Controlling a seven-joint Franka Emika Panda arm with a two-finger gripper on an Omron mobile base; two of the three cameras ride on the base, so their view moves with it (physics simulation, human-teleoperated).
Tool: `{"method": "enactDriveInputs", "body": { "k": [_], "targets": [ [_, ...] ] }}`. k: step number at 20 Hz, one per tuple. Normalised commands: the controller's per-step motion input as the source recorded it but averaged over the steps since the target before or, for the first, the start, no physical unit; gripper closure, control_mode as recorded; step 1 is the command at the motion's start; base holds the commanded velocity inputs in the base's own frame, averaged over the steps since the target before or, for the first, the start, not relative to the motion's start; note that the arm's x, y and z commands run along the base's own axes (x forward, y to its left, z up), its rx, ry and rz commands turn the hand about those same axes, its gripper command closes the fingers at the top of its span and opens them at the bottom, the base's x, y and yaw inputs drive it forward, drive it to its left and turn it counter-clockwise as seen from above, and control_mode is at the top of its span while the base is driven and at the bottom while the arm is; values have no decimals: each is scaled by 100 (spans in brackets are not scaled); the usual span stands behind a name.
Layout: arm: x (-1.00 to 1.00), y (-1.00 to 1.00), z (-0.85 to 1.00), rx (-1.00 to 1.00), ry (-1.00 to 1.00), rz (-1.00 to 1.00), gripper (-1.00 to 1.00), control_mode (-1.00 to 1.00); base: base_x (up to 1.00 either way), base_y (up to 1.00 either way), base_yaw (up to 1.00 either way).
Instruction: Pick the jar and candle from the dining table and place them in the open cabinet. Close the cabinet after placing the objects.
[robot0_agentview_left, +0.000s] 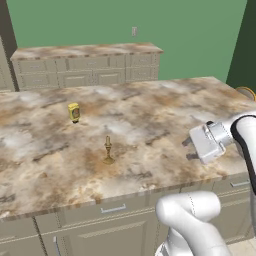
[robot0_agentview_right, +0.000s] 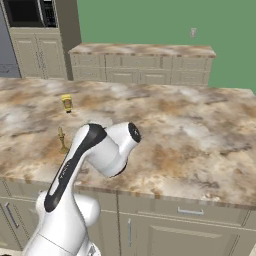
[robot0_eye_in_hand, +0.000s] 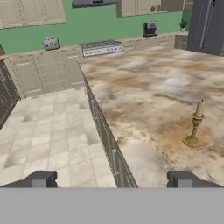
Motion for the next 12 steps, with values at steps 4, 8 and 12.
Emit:
{"method": "enactDriveInputs", "body": {
  "k": [4, 8, 12],
  "targets": [
    [21, 0, -9, 4, -13, 14, -100, -100, 0, 0, 0],
    [46, 2, 0, 4, 0, 8, -100, -100, 0, 0, 0],
    [55, 0, 0, 4, 0, 8, -100, -100, 0, 0, 0]
  ]
}}
